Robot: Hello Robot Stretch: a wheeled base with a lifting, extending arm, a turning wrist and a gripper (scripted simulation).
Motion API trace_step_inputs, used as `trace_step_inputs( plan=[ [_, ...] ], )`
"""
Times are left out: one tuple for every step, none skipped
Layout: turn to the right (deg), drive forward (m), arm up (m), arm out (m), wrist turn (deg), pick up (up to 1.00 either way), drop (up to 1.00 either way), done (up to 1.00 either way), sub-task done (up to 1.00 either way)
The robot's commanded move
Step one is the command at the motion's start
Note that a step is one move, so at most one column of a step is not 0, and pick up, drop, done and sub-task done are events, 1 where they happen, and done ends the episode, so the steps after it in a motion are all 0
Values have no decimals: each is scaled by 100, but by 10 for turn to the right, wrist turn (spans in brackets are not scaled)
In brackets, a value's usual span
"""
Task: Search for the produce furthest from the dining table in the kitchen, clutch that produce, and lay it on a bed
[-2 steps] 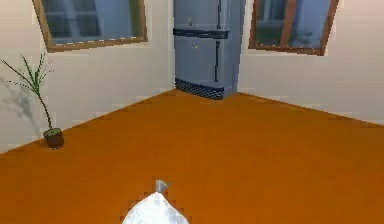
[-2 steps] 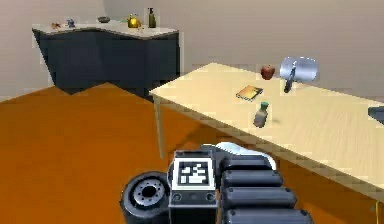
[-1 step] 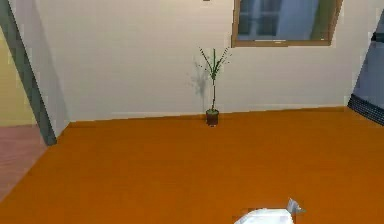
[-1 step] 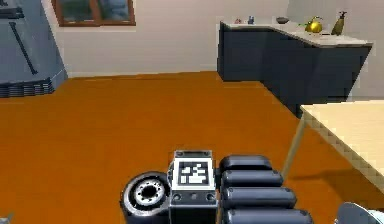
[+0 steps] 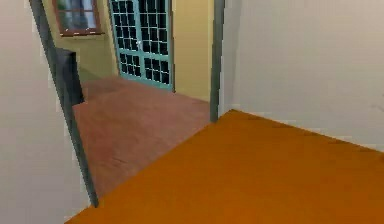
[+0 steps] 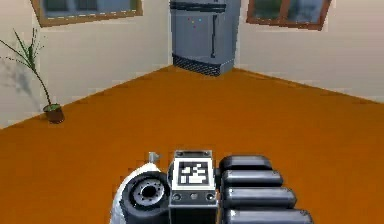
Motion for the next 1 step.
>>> trace_step_inputs(
  plan=[
    [-210, 0, 0, 0, 0, 0, 0, 0, 0]
  ],
)
